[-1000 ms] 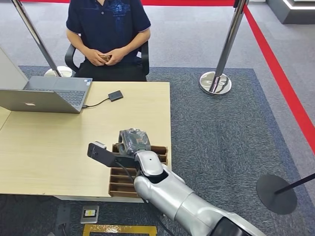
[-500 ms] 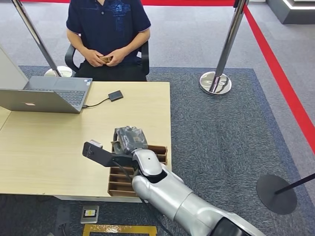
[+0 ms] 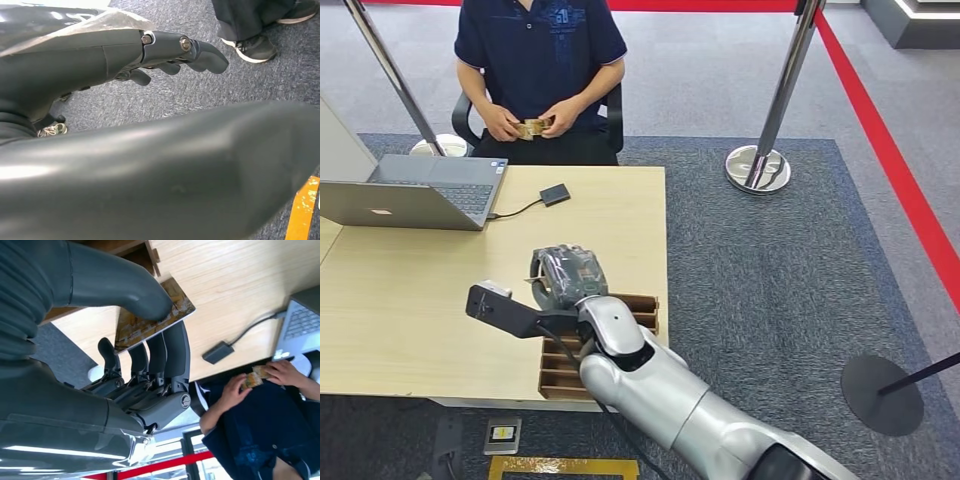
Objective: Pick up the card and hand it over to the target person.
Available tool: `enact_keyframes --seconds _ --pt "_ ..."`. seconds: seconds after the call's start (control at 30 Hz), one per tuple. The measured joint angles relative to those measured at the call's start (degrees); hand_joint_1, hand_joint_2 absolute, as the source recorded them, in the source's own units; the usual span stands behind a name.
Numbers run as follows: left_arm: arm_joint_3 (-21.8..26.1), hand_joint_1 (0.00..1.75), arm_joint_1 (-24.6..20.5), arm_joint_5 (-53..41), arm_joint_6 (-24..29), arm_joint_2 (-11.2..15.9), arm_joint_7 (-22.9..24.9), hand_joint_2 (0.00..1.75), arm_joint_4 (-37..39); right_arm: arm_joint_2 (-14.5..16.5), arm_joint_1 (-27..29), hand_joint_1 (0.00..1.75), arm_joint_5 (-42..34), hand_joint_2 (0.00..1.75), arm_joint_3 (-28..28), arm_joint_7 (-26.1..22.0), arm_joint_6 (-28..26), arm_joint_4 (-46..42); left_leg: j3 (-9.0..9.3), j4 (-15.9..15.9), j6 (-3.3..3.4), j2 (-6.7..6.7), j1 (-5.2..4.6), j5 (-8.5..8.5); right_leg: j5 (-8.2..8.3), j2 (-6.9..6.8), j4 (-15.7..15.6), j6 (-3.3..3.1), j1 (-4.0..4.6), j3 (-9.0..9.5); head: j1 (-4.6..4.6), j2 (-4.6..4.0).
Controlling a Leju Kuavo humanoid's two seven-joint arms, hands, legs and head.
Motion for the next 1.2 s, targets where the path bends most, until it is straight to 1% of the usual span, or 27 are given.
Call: enact_keyframes --seconds 0.13,0.27,0.4,0.53,0.67,0.73,0.87,1.03,1.2 --pt "-0.10 0.00 -0.07 -0.10 -0.07 -0.01 -0.09 0.00 0.03 -0.91 -0.36 1.31 1.96 1.75 -1.18 0.31 -0.56 -2.33 -0.02 0.00 0.01 -0.04 0.00 0.01 0.00 -0.04 -0.01 0.00 0.00 0.00 0.00 0.00" --pt "-0.54 0.00 -0.18 -0.55 -0.21 -0.05 -0.32 0.00 0.09 -1.26 -1.89 1.34 6.63 1.75 -4.20 1.42 -0.89 -2.20 -0.02 0.01 0.01 -0.06 0.00 0.01 0.00 -0.06 -0.01 0.01 0.00 0.00 0.00 0.00" --pt "-1.20 0.00 -0.33 -1.22 -0.56 -0.12 -0.24 0.00 0.10 -0.50 -4.94 1.37 10.16 1.75 -6.89 1.57 -1.99 2.39 -0.04 0.02 0.00 -0.05 -0.02 0.02 0.01 -0.05 0.02 -0.01 -0.02 -0.04 0.00 0.00" --pt "-1.43 0.00 -0.32 -1.46 -0.75 -0.19 -0.26 0.00 0.09 0.14 -6.86 1.38 13.61 1.75 -7.83 2.13 -4.13 5.89 -0.03 0.00 -0.01 0.00 -0.02 0.05 0.04 0.00 0.01 -0.03 -0.02 -0.05 0.00 0.00" --pt "-2.00 0.00 -0.24 -1.98 -1.19 -0.31 -1.04 0.00 0.09 0.40 -9.94 1.43 19.96 1.75 -8.49 3.64 -8.68 12.09 -0.06 0.00 -0.01 0.04 -0.04 0.06 0.05 0.05 0.02 -0.05 -0.03 -0.09 0.00 0.00" --pt "-2.33 0.00 -0.23 -2.27 -1.34 -0.38 -1.39 0.00 0.08 0.48 -11.41 1.46 22.07 1.75 -9.43 3.54 -11.01 16.00 -0.06 0.01 0.00 -0.01 -0.03 0.04 0.03 -0.01 0.03 -0.02 -0.03 -0.07 0.00 0.00" --pt "-2.63 0.00 -0.25 -2.57 -1.28 -0.44 -1.21 0.00 0.11 0.81 -12.01 1.47 23.07 1.75 -10.59 2.28 -13.93 19.20 -0.04 -0.01 0.00 -0.02 -0.03 0.04 0.03 -0.02 -0.01 -0.02 -0.02 -0.04 0.00 0.00" --pt "-2.39 0.00 -0.18 -2.38 -0.97 -0.37 -0.63 0.00 0.15 0.88 -11.42 1.51 21.79 1.75 -9.65 1.20 -14.51 18.52 -0.03 -0.01 -0.01 0.00 -0.02 0.00 0.00 0.01 0.00 -0.02 -0.02 -0.04 0.00 0.00" --pt "-2.17 0.00 1.65 -1.93 -0.29 0.10 -3.58 0.00 0.10 0.88 -11.58 1.47 18.27 1.75 -6.71 1.64 -15.08 18.11 -0.01 -0.01 -0.01 0.09 -0.03 -0.01 0.01 0.10 0.01 -0.03 -0.02 -0.06 0.00 0.00"
